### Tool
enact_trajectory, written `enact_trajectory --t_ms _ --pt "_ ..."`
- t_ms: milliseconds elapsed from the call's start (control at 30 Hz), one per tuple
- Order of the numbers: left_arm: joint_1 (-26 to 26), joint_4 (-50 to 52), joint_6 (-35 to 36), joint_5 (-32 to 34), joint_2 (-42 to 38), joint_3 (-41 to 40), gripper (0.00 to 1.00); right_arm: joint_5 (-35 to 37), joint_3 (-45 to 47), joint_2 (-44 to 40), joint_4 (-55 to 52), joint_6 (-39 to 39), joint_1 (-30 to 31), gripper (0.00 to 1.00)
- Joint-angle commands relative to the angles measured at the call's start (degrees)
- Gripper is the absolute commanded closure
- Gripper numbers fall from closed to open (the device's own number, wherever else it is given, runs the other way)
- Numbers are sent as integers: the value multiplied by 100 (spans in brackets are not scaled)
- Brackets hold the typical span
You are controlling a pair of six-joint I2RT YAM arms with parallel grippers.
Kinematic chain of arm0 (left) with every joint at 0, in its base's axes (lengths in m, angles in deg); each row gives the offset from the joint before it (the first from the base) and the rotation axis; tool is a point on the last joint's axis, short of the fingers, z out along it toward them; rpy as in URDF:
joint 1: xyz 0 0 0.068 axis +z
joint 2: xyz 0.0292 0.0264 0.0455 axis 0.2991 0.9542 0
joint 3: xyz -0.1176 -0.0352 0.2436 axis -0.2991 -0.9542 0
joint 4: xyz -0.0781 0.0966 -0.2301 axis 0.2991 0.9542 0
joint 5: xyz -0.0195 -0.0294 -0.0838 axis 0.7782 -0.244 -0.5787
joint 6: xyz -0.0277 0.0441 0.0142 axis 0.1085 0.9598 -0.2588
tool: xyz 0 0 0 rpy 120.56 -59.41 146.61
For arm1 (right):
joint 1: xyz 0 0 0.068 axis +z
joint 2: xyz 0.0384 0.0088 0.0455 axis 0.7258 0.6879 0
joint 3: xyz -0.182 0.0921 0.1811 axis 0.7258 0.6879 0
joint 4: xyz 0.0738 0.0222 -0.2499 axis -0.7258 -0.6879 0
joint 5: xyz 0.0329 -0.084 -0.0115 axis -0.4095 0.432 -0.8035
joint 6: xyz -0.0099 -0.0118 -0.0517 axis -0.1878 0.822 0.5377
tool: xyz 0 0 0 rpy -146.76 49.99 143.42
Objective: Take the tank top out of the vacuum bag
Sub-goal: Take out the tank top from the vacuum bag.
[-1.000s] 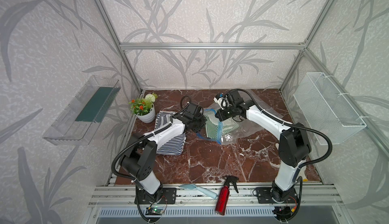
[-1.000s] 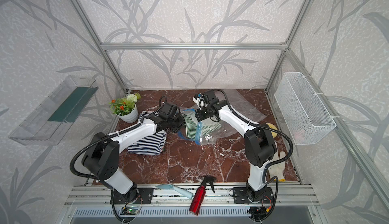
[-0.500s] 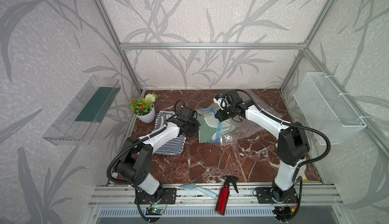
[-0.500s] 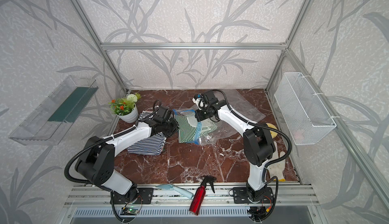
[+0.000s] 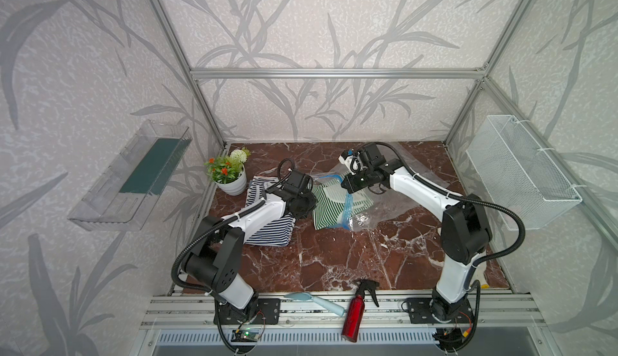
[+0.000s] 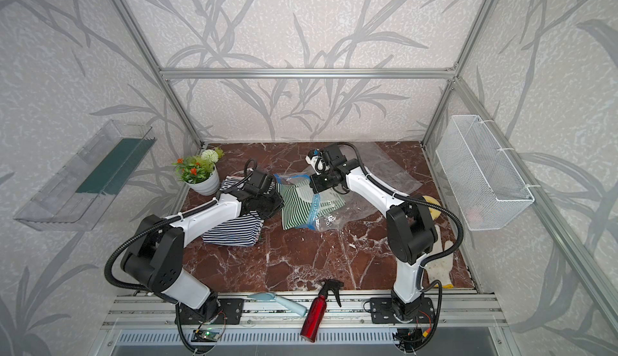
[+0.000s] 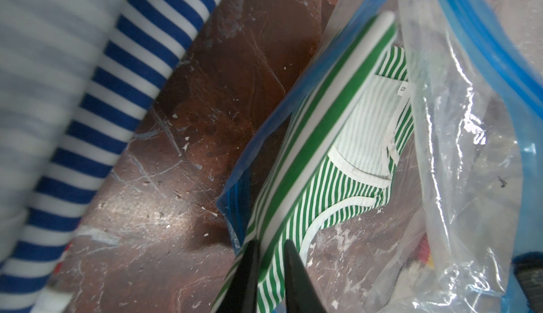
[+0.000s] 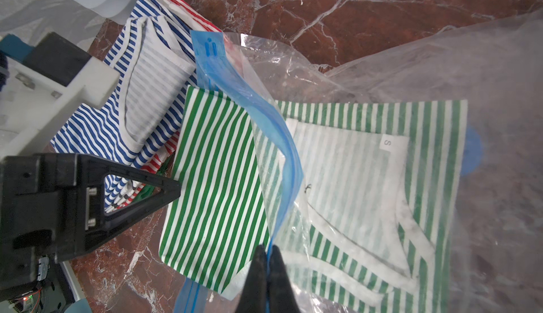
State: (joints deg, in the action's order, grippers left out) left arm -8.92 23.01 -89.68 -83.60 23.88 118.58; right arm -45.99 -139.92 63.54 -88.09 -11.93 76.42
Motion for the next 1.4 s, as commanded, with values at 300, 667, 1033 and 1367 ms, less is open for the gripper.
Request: enact_trajectory --t_ms 300,667,1033,1367 --pt "96 170 480 195 90 -212 70 -34 -218 80 -183 67 -18 100" --pt "120 -61 1156 174 347 -298 67 -52 -230 93 -193 74 -24 100" --pt "69 -304 1375 -72 582 -126 70 -43 -250 108 -216 92 -27 100" --pt "-35 -423 1439 -67 599 -26 73 -95 -259 117 -220 83 -20 100"
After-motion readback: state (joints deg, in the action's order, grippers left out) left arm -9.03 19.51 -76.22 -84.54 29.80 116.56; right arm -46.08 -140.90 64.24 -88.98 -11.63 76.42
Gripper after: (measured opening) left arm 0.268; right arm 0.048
